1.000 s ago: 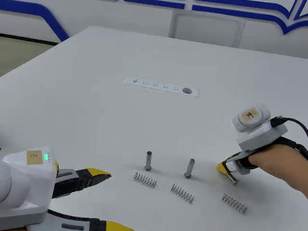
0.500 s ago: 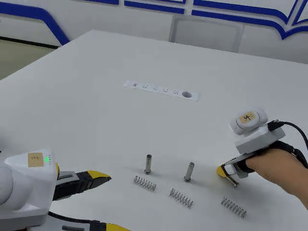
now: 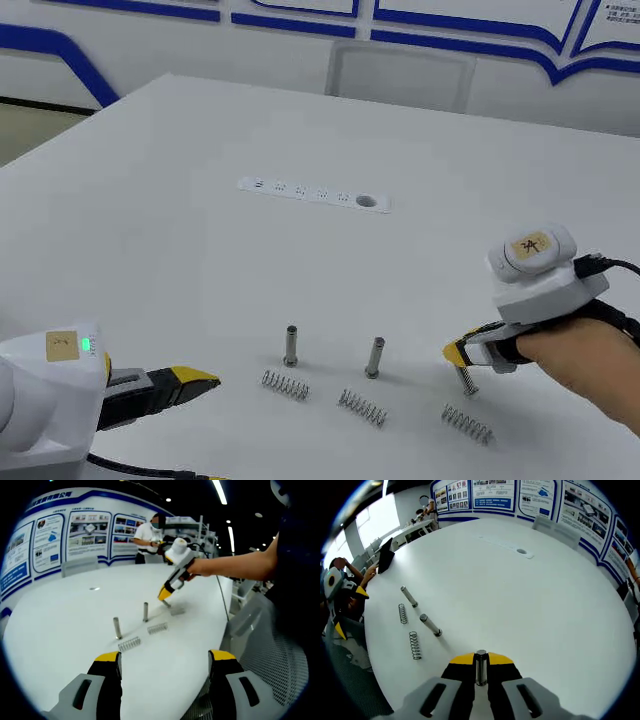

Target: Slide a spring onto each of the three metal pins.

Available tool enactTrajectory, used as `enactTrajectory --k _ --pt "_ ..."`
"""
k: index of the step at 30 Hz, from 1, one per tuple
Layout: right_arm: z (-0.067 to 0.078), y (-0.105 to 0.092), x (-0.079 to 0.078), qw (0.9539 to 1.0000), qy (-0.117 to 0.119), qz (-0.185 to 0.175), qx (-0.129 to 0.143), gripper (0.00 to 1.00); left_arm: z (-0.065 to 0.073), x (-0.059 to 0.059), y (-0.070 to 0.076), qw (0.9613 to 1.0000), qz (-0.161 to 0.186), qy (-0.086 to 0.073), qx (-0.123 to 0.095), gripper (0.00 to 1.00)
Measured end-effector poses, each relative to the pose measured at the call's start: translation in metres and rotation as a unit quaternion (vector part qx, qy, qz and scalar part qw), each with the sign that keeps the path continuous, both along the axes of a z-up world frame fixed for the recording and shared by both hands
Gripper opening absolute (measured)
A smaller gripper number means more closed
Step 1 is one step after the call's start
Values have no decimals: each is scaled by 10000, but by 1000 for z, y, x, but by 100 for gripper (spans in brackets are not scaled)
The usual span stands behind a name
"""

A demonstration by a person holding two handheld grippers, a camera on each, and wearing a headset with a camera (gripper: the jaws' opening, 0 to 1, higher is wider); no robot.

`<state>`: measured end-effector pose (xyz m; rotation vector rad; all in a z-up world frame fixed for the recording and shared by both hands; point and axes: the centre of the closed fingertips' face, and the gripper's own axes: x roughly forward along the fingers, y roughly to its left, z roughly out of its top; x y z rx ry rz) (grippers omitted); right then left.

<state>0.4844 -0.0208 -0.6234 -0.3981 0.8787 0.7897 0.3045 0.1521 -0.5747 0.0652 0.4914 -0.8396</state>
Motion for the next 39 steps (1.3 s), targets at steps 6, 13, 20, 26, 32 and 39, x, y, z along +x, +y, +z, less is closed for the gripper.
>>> enactTrajectory --k 6,13,20,26,32,39 --pt "4 -5 -7 9999 -107 -51 84 9 0 0 0 10000 -7 -8 -7 72" --pt "5 -12 -16 9996 -201 -122 161 9 -1 -1 -1 10000 -41 -2 23 72" --pt "6 -18 -20 9993 -208 -198 223 9 -2 -2 0 9999 -69 16 75 72" --pt "6 -18 -23 9995 -209 -137 205 9 6 3 4 10000 -1 -64 75 72" --pt "6 -19 -24 9995 -240 -104 197 9 15 8 3 9998 39 -174 56 72" --pt "10 -21 -26 9993 -320 -49 199 11 16 12 0 9998 39 -190 38 72"
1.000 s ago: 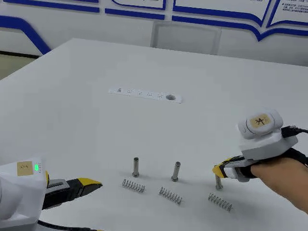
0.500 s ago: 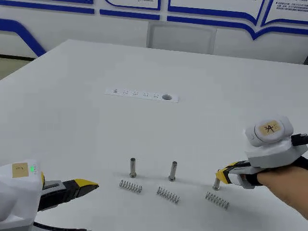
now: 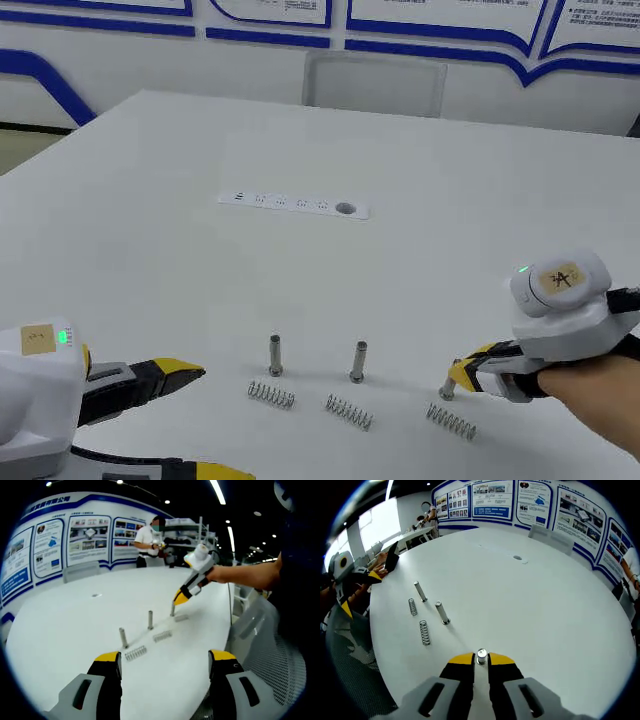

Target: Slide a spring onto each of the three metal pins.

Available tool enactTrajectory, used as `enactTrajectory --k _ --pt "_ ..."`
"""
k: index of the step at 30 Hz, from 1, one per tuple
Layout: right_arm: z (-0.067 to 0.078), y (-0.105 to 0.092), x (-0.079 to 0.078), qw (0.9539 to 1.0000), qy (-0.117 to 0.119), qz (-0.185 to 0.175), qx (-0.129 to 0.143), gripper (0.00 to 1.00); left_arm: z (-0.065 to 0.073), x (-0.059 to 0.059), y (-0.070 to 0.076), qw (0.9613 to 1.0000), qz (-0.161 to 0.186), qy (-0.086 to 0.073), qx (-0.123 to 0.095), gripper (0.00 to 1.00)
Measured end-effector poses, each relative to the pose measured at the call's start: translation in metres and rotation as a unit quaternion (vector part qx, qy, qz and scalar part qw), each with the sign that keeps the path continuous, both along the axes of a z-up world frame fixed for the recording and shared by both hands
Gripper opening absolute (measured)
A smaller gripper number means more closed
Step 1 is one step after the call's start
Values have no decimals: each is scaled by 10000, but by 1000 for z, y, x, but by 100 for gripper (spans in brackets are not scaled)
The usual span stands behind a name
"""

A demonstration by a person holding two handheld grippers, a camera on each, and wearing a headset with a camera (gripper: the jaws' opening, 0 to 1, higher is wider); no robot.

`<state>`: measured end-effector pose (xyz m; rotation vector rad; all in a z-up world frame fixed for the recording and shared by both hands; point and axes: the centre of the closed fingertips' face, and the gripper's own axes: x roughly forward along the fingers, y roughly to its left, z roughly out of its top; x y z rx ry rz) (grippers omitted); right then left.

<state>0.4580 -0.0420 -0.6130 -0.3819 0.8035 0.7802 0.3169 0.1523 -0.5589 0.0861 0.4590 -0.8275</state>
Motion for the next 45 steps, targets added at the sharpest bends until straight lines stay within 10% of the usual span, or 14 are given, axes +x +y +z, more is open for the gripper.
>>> enactTrajectory --k 18,45 --pt "-14 12 -34 9971 243 684 -208 11 0 4 -3 10000 -46 0 -50 72" --pt "-54 24 -32 9688 644 1871 -1495 12 -1 0 2 9999 124 -2 -80 72"
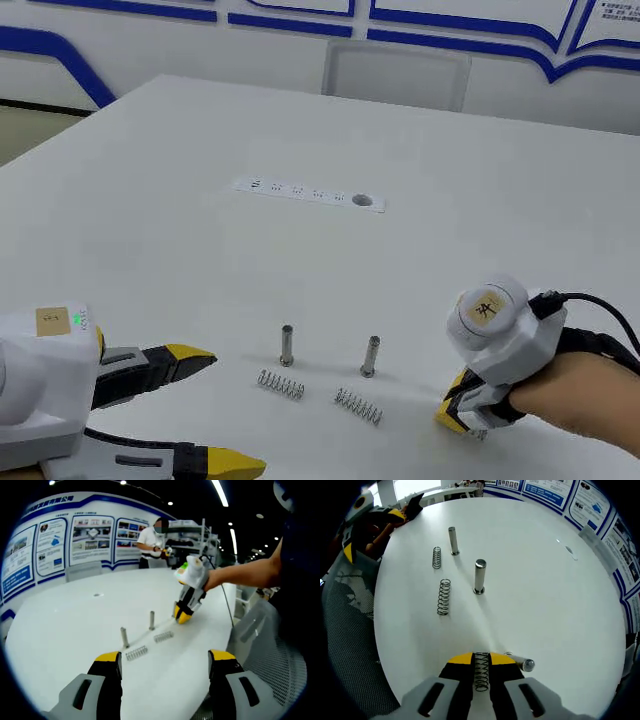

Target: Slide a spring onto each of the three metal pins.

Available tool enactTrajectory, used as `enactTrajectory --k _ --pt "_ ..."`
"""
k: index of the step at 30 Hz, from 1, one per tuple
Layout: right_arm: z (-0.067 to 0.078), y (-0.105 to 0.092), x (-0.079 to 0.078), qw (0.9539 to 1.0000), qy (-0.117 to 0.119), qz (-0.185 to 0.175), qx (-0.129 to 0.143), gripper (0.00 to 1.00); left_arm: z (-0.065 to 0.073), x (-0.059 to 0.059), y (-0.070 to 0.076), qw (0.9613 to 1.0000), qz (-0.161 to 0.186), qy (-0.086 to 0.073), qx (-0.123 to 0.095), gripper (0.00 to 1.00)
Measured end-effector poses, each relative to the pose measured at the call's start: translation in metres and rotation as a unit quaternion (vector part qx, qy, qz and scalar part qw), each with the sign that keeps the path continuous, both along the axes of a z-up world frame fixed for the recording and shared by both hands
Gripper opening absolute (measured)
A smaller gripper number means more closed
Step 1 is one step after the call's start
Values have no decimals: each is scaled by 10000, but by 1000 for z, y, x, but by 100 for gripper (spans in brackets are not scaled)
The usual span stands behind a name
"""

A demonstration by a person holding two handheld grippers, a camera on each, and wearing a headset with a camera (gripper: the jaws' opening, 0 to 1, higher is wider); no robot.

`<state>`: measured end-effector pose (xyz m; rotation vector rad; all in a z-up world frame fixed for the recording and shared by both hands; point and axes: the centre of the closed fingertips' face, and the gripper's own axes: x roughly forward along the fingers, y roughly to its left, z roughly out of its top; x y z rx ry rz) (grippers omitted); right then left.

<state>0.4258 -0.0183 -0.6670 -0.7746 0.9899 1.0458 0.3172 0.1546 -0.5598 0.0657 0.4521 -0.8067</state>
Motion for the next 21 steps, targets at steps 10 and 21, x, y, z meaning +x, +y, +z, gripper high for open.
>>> enactTrajectory --k 10,21 --pt "13 2 -7 9994 -22 -139 311 12 10 4 -6 9999 -96 -74 -14 71" --pt "51 5 -17 9930 -249 -493 1048 11 14 14 -39 9983 -577 -110 15 69"
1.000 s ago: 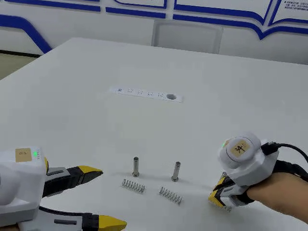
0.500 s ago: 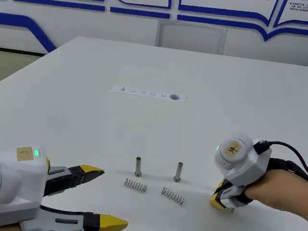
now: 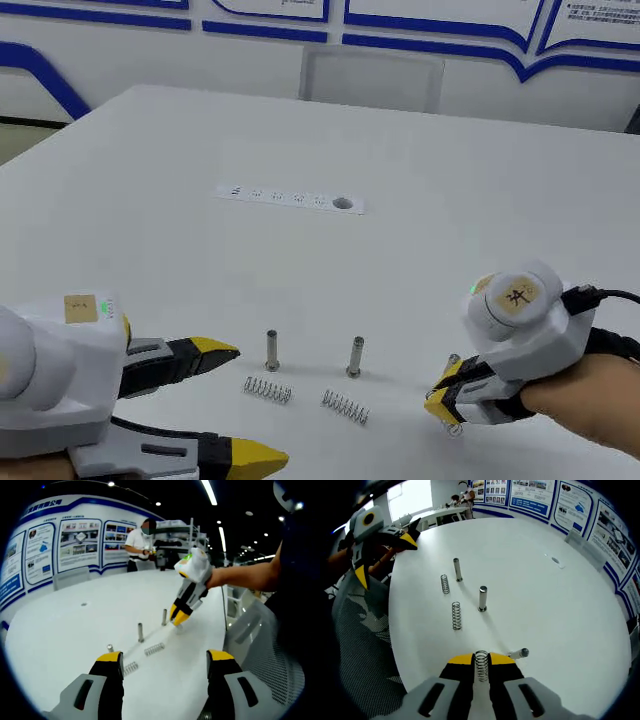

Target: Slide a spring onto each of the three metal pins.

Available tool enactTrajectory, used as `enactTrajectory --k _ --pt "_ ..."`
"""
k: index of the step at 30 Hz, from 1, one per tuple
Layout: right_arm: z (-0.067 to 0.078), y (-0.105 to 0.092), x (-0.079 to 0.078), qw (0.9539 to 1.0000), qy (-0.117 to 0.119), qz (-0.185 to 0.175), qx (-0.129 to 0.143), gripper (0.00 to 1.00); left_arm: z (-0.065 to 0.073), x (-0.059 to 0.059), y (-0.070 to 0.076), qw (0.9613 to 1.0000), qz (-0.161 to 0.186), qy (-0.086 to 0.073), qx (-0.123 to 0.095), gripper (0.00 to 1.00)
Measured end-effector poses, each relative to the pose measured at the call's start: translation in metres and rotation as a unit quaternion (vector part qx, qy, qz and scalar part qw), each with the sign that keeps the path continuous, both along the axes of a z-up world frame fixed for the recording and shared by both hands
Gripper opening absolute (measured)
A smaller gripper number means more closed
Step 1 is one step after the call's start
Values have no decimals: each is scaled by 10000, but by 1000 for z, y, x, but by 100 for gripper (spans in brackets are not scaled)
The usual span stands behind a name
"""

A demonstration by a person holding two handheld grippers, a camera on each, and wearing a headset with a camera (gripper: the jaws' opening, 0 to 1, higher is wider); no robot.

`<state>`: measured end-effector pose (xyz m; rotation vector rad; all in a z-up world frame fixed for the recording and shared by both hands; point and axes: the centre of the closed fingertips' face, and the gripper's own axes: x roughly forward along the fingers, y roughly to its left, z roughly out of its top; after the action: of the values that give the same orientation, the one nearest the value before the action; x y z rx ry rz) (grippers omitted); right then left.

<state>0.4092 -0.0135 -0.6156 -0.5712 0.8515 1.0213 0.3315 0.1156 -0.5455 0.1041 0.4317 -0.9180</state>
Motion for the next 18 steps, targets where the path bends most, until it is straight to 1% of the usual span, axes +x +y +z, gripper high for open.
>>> enactTrajectory --k 2,4,5,7,8,10,12,13,15,17,18 --pt "8 4 -2 9999 -34 -23 152 11 0 2 -6 10000 -81 -3 5 68" --pt "18 11 -6 9992 -34 -31 391 11 1 4 -14 9999 -164 -12 5 67" --pt "26 17 -7 9984 -59 -26 559 11 2 6 -18 9997 -225 -6 -41 66" --pt "37 25 -10 9970 -55 -19 778 11 3 9 -24 9995 -287 11 -106 64" --pt "45 30 -12 9957 -72 -14 927 11 3 10 -29 9994 -327 6 -121 64" --pt "57 38 -15 9935 -96 23 1134 11 1 12 -35 9991 -395 31 -128 62" --pt "67 45 -17 9918 -149 89 1267 11 -2 13 -40 9989 -438 55 -130 61" --pt "74 49 -19 9904 -193 152 1363 11 -5 14 -42 9988 -456 102 -124 61" --pt "84 57 -24 9879 -204 235 1519 11 -8 17 -45 9987 -446 205 -149 59" --pt "91 63 -28 9856 -223 306 1645 11 -8 19 -48 9985 -431 245 -211 57" --pt "96 67 -30 9838 -220 354 1744 11 -7 21 -49 9985 -394 280 -256 55"
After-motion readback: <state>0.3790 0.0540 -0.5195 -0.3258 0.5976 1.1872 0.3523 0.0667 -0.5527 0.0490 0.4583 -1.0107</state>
